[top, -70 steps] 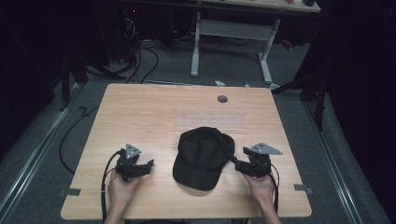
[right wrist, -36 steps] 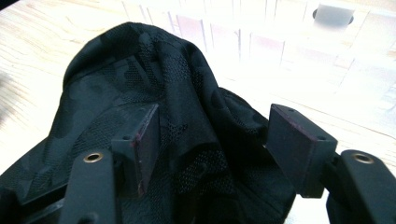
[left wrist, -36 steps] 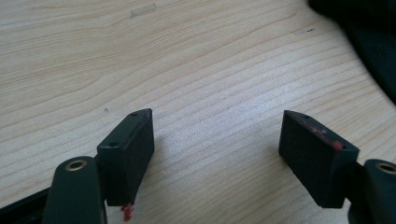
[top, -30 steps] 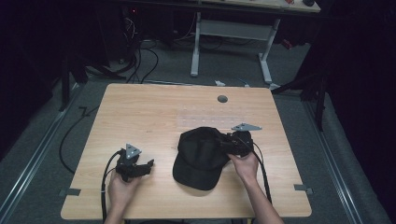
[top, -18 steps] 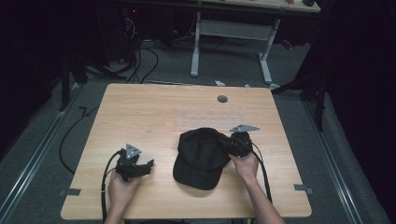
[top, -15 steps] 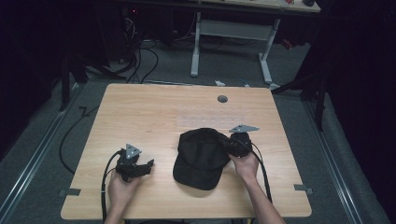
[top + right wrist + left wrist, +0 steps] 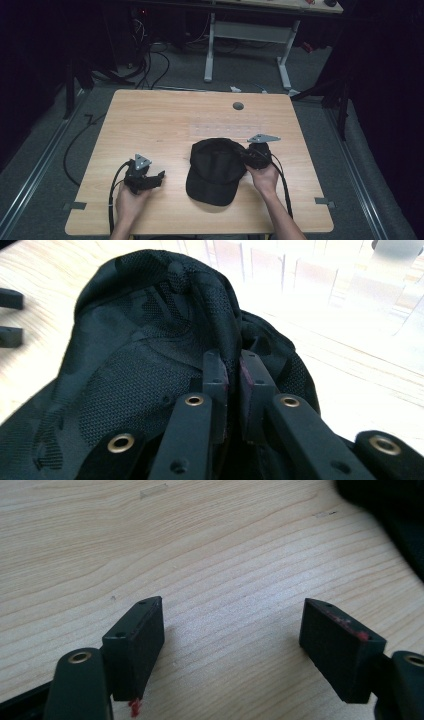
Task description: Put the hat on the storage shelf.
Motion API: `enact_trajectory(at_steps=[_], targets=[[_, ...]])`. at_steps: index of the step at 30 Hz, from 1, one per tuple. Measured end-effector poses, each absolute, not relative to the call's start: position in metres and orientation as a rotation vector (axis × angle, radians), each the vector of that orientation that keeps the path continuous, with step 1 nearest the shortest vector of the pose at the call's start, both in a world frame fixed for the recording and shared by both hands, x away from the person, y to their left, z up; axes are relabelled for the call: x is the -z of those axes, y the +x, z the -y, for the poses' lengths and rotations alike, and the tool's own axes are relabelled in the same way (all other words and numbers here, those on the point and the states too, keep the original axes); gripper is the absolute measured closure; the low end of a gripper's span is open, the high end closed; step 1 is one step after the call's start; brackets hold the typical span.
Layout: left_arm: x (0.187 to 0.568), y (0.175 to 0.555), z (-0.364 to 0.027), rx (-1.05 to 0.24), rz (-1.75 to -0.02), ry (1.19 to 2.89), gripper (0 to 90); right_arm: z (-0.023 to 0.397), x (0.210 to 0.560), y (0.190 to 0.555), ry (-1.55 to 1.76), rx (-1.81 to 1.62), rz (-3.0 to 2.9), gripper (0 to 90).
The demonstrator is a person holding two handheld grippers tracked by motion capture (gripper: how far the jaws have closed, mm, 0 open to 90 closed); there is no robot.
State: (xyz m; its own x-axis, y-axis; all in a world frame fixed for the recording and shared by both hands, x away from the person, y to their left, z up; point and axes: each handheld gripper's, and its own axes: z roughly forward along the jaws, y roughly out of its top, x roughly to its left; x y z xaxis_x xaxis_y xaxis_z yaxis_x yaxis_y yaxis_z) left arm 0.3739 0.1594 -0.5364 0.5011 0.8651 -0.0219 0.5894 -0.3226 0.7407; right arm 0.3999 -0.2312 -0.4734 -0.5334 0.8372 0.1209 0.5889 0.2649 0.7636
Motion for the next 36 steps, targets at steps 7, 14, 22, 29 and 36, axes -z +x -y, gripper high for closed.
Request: enact_trajectory(at_steps=[7, 14, 22, 29, 36], targets=[[0.536, 0.374, -0.158, -0.490, -1.189, 2.041, 22.8, 0.237, 0.458, 0.387, 1.269, -1.200, -2.205, 84.1], [0.535, 0.374, -0.162, -0.454, -1.190, 2.037, 22.8, 0.244, 0.447, 0.377, 1.244, -1.237, -2.186, 84.2], [0.524, 0.367, -0.161, -0.335, -1.112, 1.985, 23.9, 0.249, 0.436, 0.365, 1.210, -1.309, -2.162, 84.2], [0.506, 0.364, -0.146, -0.213, -0.994, 1.987, 23.2, 0.246, 0.432, 0.362, 1.173, -1.324, -2.166, 84.2], [0.497, 0.362, -0.131, -0.104, -0.909, 2.013, 23.2, 0.241, 0.426, 0.359, 1.119, -1.338, -2.165, 84.1]])
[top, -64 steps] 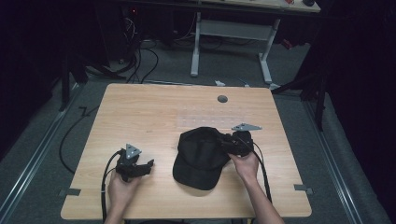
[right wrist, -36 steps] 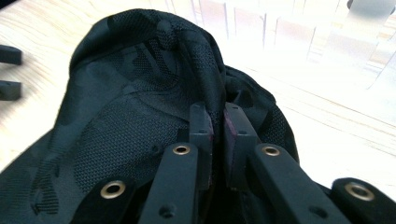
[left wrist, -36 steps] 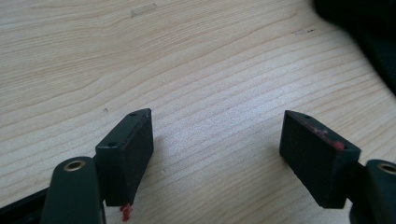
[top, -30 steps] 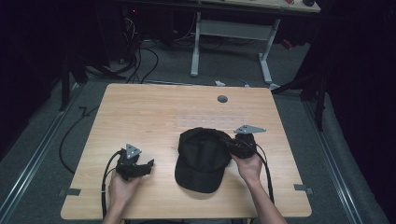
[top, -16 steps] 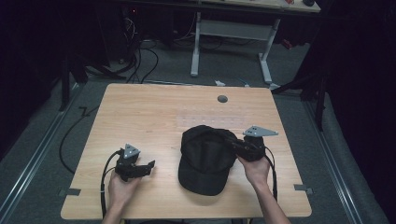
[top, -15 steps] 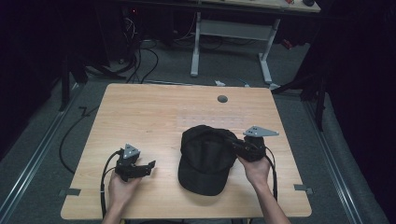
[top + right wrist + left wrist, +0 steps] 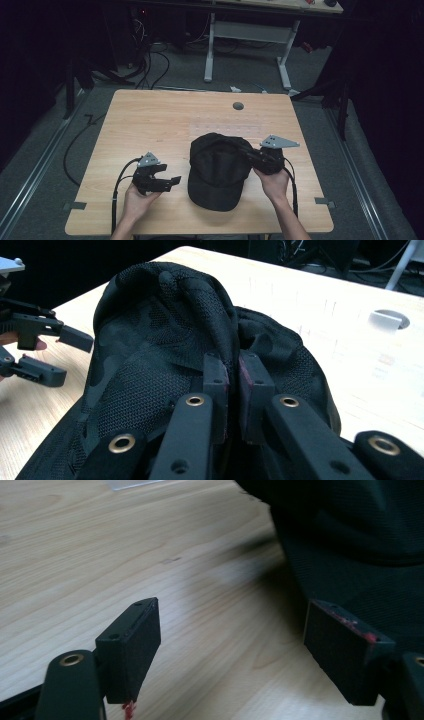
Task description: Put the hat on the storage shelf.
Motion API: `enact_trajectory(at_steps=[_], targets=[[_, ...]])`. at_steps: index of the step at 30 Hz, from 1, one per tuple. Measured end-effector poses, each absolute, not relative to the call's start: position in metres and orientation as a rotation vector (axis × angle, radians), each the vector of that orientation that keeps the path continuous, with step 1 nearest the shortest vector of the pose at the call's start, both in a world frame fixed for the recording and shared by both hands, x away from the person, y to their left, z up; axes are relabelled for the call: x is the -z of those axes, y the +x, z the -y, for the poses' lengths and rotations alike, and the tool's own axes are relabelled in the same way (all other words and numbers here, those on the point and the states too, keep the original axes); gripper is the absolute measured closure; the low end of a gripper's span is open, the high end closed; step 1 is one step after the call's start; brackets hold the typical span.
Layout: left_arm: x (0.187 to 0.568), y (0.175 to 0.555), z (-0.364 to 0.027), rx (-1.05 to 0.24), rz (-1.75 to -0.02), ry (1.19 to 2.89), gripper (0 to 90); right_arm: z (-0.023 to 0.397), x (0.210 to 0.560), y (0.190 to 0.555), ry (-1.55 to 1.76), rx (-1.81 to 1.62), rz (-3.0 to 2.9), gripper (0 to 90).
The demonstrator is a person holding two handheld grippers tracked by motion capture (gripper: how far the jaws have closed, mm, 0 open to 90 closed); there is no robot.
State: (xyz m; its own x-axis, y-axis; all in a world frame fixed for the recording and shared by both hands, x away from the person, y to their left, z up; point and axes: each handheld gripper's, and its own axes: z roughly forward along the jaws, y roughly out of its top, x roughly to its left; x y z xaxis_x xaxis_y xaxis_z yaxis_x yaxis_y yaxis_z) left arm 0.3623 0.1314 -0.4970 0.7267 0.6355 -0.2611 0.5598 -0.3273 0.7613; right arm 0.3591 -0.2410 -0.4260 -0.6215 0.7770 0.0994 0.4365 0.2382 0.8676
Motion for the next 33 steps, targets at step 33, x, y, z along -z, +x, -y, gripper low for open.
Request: enact_trajectory(at_steps=[33], targets=[[0.486, 0.366, -0.103, 0.142, -0.751, 2.045, 23.3, 0.227, 0.414, 0.363, 0.964, -1.564, -2.217, 84.1]])
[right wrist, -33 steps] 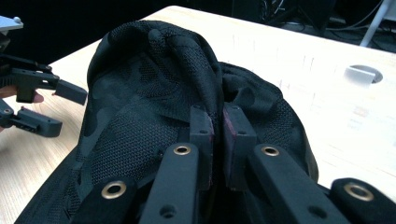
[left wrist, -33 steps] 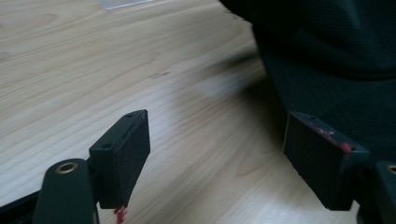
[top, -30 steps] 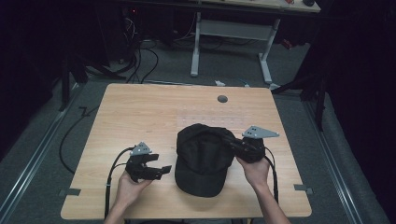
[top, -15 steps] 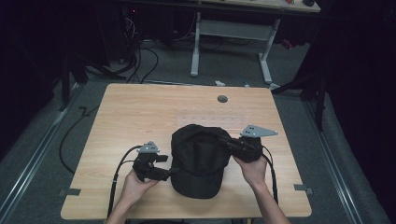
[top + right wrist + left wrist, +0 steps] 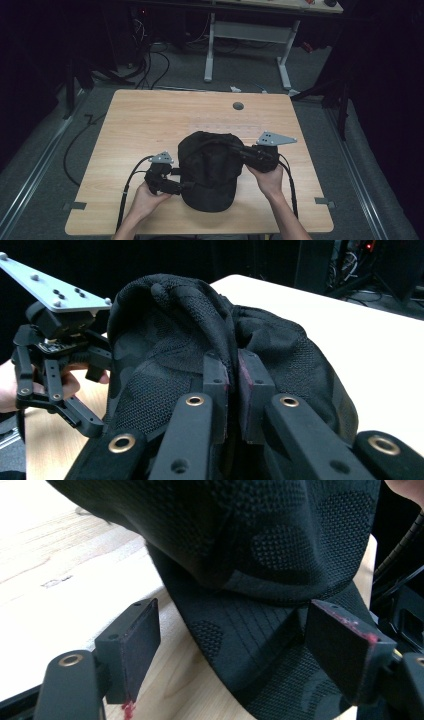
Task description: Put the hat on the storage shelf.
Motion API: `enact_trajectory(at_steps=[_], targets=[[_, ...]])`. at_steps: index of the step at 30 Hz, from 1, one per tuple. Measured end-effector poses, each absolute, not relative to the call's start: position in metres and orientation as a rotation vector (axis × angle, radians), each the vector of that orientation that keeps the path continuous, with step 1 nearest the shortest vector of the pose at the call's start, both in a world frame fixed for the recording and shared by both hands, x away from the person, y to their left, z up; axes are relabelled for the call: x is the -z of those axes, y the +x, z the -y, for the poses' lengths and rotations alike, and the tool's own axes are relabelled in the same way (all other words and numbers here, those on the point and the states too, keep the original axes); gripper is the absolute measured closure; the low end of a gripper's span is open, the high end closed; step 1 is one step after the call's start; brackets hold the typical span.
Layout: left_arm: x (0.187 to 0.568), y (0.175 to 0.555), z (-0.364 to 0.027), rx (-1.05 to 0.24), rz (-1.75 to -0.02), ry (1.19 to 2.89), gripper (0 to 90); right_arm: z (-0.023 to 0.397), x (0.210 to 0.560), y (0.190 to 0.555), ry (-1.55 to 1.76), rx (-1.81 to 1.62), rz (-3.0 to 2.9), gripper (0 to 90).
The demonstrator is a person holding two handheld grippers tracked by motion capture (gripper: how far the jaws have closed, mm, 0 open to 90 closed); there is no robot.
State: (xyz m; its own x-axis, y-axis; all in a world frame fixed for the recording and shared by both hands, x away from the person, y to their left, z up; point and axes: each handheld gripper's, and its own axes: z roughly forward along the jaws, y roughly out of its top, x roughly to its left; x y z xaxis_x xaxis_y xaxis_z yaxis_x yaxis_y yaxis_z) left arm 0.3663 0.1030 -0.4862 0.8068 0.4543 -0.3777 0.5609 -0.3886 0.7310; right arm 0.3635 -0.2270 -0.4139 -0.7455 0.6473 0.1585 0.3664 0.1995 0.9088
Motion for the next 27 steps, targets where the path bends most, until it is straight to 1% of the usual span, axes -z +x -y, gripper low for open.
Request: enact_trajectory(at_steps=[4, 5, 6, 7, 9, 15, 16, 17, 21, 22, 23, 25, 26, 27], targets=[[0.485, 0.367, -0.102, 0.156, -0.731, 2.053, 26.2, 0.226, 0.413, 0.364, 0.939, -1.579, -2.218, 84.1], [0.485, 0.367, -0.101, 0.158, -0.724, 2.053, 27.8, 0.227, 0.413, 0.365, 0.938, -1.583, -2.217, 84.1], [0.484, 0.366, -0.101, 0.158, -0.717, 2.054, 31.9, 0.227, 0.413, 0.365, 0.939, -1.588, -2.216, 84.1], [0.483, 0.366, -0.101, 0.158, -0.708, 2.054, 31.9, 0.227, 0.413, 0.365, 0.939, -1.588, -2.216, 84.1], [0.482, 0.367, -0.101, 0.159, -0.701, 2.056, 35.4, 0.227, 0.413, 0.366, 0.936, -1.591, -2.211, 84.1], [0.479, 0.368, -0.102, 0.163, -0.700, 2.052, 38.0, 0.224, 0.408, 0.366, 0.899, -1.562, -2.205, 84.2], [0.478, 0.368, -0.103, 0.168, -0.696, 2.049, 39.5, 0.223, 0.407, 0.366, 0.884, -1.554, -2.205, 84.1], [0.478, 0.368, -0.104, 0.170, -0.694, 2.048, 43.8, 0.221, 0.404, 0.366, 0.868, -1.535, -2.204, 84.1], [0.476, 0.368, -0.106, 0.183, -0.690, 2.043, 46.5, 0.220, 0.403, 0.366, 0.854, -1.529, -2.201, 84.1], [0.476, 0.368, -0.107, 0.184, -0.685, 2.046, 52.2, 0.219, 0.404, 0.366, 0.855, -1.525, -2.199, 84.0], [0.476, 0.368, -0.107, 0.181, -0.680, 2.048, 52.2, 0.219, 0.404, 0.366, 0.855, -1.525, -2.199, 84.0], [0.475, 0.367, -0.108, 0.198, -0.667, 2.043, 59.4, 0.220, 0.404, 0.367, 0.851, -1.522, -2.196, 84.0], [0.475, 0.367, -0.108, 0.205, -0.663, 2.039, 59.4, 0.220, 0.404, 0.367, 0.851, -1.522, -2.196, 84.0], [0.474, 0.367, -0.108, 0.212, -0.660, 2.037, 62.6, 0.220, 0.403, 0.367, 0.848, -1.523, -2.194, 83.9]])
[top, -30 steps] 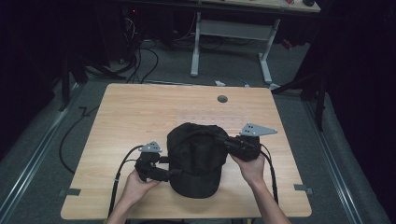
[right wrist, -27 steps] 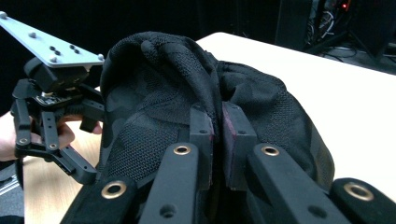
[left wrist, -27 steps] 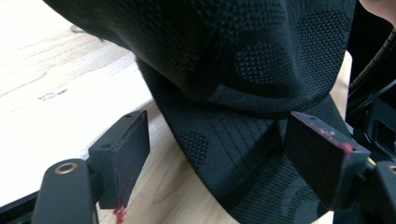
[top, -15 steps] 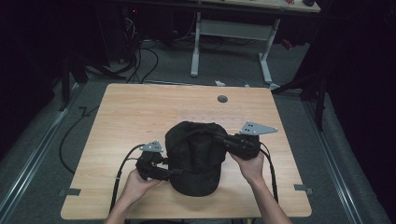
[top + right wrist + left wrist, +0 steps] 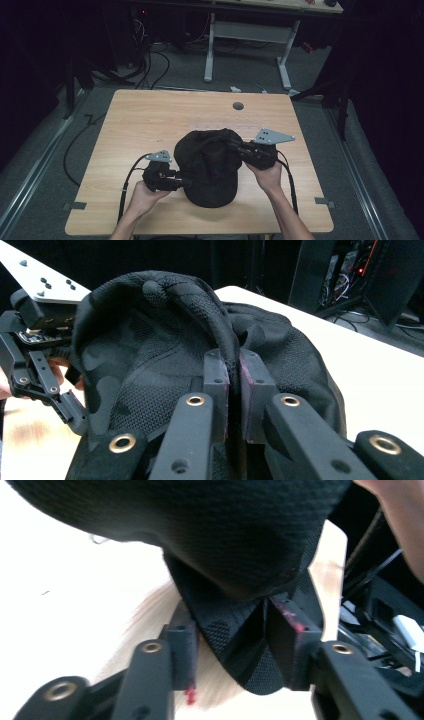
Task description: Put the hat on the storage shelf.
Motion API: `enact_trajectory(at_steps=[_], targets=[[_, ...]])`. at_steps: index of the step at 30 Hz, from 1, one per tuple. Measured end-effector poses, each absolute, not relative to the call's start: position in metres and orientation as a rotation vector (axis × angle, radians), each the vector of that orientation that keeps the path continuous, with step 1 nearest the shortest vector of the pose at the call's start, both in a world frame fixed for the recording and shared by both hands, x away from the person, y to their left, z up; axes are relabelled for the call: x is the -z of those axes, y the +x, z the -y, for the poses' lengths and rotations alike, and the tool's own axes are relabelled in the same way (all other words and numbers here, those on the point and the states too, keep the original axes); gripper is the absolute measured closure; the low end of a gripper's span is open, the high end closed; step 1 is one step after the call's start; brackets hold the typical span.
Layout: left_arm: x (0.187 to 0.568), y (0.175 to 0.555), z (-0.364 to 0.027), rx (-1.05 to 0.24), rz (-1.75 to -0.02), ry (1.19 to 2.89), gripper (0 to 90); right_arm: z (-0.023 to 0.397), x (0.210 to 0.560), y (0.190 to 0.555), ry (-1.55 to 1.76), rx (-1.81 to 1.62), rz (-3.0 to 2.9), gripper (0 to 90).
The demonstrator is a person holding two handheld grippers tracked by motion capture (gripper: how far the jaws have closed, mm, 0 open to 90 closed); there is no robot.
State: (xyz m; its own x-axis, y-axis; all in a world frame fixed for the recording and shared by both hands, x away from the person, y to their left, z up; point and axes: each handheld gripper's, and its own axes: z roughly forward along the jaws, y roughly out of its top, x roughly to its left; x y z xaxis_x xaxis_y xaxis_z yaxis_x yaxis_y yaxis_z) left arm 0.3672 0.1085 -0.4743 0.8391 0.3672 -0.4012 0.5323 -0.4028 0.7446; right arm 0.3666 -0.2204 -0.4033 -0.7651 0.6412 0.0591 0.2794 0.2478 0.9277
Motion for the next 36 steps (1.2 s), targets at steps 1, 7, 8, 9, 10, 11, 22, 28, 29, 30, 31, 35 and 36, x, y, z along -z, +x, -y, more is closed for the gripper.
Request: enact_trajectory(at_steps=[1, 7, 8, 9, 10, 11, 22, 28, 29, 30, 31, 35, 36], targets=[[0.474, 0.367, -0.109, 0.216, -0.657, 2.032, 65.6, 0.221, 0.403, 0.367, 0.845, -1.531, -2.194, 83.9], [0.470, 0.367, -0.113, 0.277, -0.623, 1.971, 75.6, 0.219, 0.398, 0.367, 0.825, -1.511, -2.185, 83.6], [0.469, 0.367, -0.114, 0.284, -0.615, 1.962, 77.8, 0.219, 0.398, 0.367, 0.821, -1.510, -2.182, 83.5], [0.467, 0.366, -0.115, 0.286, -0.608, 1.956, 79.7, 0.219, 0.397, 0.367, 0.821, -1.501, -2.182, 83.4], [0.466, 0.366, -0.115, 0.293, -0.601, 1.951, 81.2, 0.219, 0.396, 0.368, 0.822, -1.501, -2.182, 83.4], [0.465, 0.365, -0.116, 0.301, -0.590, 1.949, 82.5, 0.218, 0.396, 0.368, 0.822, -1.503, -2.181, 83.3], [0.452, 0.358, -0.118, 0.266, -0.547, 1.938, 86.5, 0.222, 0.395, 0.372, 0.858, -1.537, -2.164, 71.5], [0.448, 0.357, -0.124, 0.229, -0.562, 1.926, 86.6, 0.231, 0.396, 0.373, 0.935, -1.563, -2.147, 45.1], [0.447, 0.357, -0.128, 0.220, -0.573, 1.912, 86.6, 0.236, 0.397, 0.371, 0.956, -1.560, -2.139, 40.9], [0.447, 0.357, -0.128, 0.220, -0.573, 1.912, 86.6, 0.238, 0.399, 0.370, 0.967, -1.556, -2.136, 39.6], [0.446, 0.357, -0.129, 0.213, -0.579, 1.906, 86.6, 0.238, 0.399, 0.370, 0.967, -1.556, -2.136, 39.6], [0.445, 0.359, -0.135, 0.188, -0.610, 1.889, 86.6, 0.245, 0.409, 0.366, 1.007, -1.461, -2.165, 37.5], [0.445, 0.359, -0.136, 0.181, -0.620, 1.882, 86.6, 0.247, 0.413, 0.365, 1.022, -1.437, -2.172, 37.5]])
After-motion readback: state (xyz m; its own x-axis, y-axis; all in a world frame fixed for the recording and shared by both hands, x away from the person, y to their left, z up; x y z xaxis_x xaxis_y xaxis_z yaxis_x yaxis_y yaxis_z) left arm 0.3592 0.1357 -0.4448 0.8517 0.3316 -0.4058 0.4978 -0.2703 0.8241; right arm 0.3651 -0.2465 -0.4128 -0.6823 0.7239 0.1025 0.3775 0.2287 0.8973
